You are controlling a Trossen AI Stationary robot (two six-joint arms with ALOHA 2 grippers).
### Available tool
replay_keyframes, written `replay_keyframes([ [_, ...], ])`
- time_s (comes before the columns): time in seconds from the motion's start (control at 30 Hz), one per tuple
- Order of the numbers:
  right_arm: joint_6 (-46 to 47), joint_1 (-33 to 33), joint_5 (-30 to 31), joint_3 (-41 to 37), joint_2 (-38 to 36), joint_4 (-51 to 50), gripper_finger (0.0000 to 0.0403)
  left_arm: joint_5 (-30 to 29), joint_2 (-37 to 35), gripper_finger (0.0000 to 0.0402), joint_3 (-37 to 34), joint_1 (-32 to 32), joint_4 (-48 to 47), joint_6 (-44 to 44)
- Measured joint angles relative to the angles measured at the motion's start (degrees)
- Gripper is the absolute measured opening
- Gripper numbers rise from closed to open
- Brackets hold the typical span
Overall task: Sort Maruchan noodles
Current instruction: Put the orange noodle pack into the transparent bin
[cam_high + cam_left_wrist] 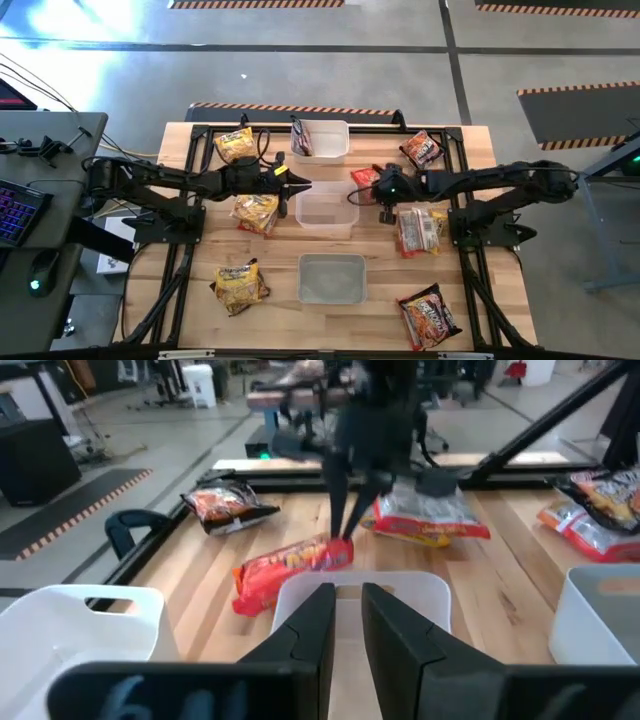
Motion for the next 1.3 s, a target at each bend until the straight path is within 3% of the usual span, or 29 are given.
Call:
replay_keyframes([
  [0.23, 3.9, -0.6, -3.4, 0.0, -3.1, 1.2, 0.0, 3.1, 2.1, 0.0079, 4.2, 0.1, -7.4, 7.2],
  [0.67, 5.2, -0.3, -3.5, 0.1, -4.9, 3.4, 0.0, 3.0, 18.5, 0.0153, 21.6, 0.1, -13.9, 19.2],
  [1.03, 6.4, 0.1, -4.9, 0.1, -7.9, 1.0, 0.0, 2.4, 30.5, 0.0154, 36.0, 0.4, -23.5, 27.1],
  [1.17, 10.3, 2.9, -2.5, -0.4, -7.8, -2.4, 0.001, 1.8, 30.1, 0.0136, 35.9, 0.2, -24.2, 25.7],
  [1.3, 12.6, 6.3, 1.3, -2.2, -7.0, -2.4, 0.0061, 3.4, 25.7, 0.0088, 32.1, 1.1, -19.1, 19.9],
])
